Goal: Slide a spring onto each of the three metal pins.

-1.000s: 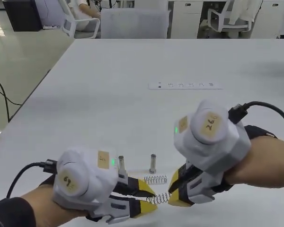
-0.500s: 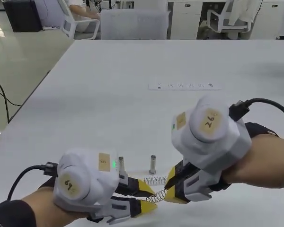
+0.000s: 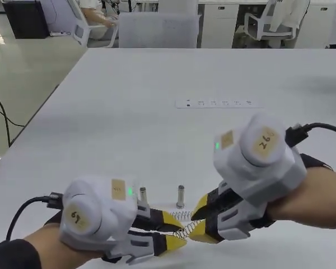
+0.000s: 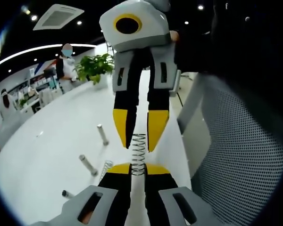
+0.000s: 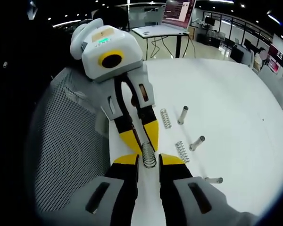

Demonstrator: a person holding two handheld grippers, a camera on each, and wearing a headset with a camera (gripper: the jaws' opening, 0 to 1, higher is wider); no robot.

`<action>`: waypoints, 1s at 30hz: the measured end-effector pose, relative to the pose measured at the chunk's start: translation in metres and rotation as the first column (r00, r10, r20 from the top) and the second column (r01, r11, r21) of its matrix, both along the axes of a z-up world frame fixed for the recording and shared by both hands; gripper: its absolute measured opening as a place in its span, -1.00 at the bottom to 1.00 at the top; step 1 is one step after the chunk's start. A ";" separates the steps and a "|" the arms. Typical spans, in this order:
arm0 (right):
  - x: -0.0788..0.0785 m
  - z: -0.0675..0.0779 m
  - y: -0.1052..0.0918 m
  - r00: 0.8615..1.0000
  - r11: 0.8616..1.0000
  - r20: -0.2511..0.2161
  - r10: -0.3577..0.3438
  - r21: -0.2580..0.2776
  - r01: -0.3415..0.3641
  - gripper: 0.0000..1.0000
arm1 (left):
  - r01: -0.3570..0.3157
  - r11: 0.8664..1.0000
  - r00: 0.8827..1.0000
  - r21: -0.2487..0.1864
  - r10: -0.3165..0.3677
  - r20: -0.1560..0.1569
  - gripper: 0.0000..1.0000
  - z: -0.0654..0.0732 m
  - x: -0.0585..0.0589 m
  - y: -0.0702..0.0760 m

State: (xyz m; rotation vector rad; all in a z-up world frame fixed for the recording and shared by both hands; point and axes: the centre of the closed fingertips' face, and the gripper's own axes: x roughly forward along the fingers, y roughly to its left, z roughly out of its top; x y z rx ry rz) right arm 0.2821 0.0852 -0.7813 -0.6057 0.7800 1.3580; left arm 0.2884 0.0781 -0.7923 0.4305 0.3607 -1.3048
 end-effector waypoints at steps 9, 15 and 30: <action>0.001 0.005 0.005 0.998 0.996 -0.059 -0.035 0.082 0.040 -0.76 | -0.011 0.999 1.000 -0.052 0.011 -0.005 -0.96 0.009 0.002 -0.002; 0.001 0.004 0.006 0.996 0.995 -0.073 -0.045 0.089 0.051 -0.82 | -0.012 0.997 1.000 -0.070 0.012 -0.005 -0.96 0.012 0.001 -0.004; 0.005 0.004 0.005 0.996 0.996 -0.069 -0.051 0.066 0.056 -0.84 | -0.034 0.996 0.999 -0.077 0.033 -0.018 -0.83 0.010 0.004 -0.003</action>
